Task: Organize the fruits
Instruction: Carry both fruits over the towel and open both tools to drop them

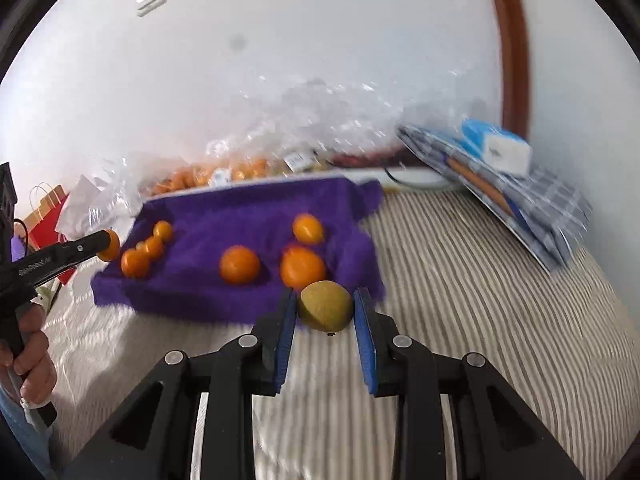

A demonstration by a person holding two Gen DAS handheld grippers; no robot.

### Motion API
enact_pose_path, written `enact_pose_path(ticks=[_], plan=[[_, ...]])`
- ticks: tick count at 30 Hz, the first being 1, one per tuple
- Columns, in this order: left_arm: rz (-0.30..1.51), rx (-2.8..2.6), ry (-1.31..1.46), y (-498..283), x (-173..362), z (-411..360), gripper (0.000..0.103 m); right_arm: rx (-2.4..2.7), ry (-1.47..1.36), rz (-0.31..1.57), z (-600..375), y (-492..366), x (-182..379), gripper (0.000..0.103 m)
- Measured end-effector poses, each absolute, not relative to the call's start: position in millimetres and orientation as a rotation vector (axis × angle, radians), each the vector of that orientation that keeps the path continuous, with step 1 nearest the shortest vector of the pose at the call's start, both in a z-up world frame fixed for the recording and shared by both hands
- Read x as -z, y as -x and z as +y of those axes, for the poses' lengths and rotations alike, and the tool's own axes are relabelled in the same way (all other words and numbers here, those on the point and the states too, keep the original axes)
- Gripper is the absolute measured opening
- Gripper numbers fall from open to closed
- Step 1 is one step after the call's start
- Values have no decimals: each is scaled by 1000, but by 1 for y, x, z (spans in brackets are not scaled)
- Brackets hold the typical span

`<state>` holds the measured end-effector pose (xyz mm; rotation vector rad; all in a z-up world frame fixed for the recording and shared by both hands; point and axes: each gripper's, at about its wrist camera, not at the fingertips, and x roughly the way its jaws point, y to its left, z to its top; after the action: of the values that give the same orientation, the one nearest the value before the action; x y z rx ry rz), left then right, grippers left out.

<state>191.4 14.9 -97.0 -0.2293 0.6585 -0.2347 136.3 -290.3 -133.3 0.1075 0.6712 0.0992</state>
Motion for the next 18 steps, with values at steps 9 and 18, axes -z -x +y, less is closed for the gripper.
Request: enact_pose_path(ticks=[9,18], plan=[[682,224,251,-258,119,10,30,-182,-70,692,-250,-207,137,29],[695,255,186,-256,145,-2,30,-240,-44,772,-232,-219,170,29]])
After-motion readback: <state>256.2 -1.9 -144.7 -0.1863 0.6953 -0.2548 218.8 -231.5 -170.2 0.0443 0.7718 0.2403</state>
